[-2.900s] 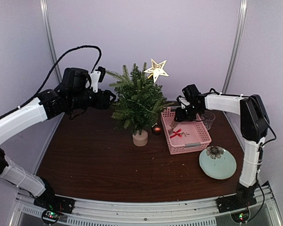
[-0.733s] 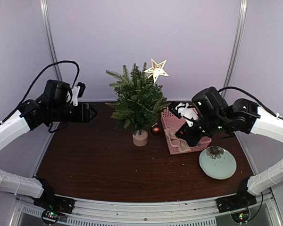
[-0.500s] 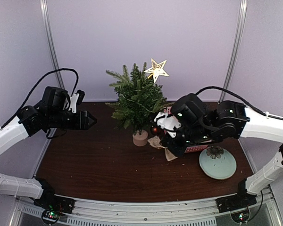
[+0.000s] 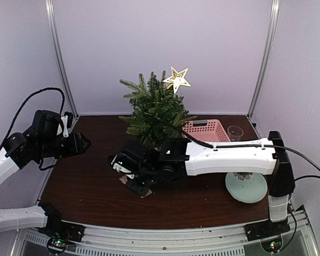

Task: Decorate the small christmas tree

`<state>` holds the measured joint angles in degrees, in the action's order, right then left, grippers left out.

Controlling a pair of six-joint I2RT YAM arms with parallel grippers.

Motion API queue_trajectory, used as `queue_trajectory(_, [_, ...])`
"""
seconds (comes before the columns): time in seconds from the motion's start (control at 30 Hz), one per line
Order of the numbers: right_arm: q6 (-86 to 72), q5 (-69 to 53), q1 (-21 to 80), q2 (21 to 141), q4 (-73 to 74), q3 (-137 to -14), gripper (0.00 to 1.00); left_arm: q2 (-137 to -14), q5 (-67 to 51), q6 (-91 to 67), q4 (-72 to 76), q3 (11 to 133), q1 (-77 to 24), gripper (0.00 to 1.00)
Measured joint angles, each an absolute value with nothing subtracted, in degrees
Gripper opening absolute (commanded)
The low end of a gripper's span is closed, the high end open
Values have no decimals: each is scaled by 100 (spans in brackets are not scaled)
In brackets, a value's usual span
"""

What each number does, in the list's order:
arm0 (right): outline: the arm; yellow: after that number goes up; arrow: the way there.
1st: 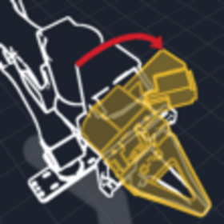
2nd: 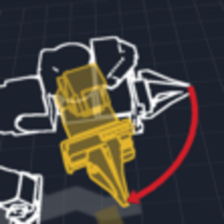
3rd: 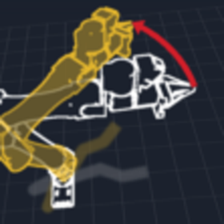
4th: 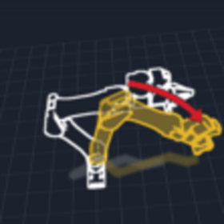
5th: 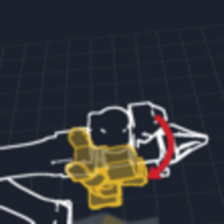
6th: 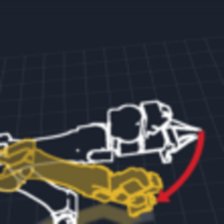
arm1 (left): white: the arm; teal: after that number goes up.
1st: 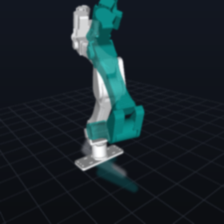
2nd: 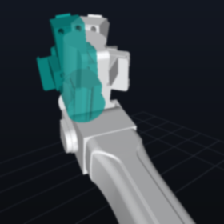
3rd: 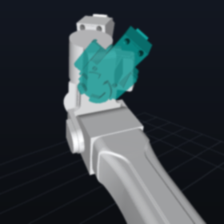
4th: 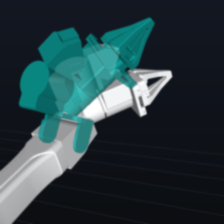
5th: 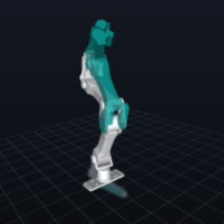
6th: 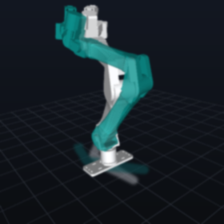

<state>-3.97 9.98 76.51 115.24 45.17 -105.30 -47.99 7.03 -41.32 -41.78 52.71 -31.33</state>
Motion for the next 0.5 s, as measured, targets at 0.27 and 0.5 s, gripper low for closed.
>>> queue_trajectory(0.27, [-753, 1227, 7631, 12969, 4534, -11832, 0, -4803, 1035, -4322, -4521, 5282, -3114, 56])
queue_trajectory(0.5, [-1114, 1072, 7456, 13845, 4447, -12816, 63, -4869, 1146, -4501, -4550, 5282, -3083, 57])
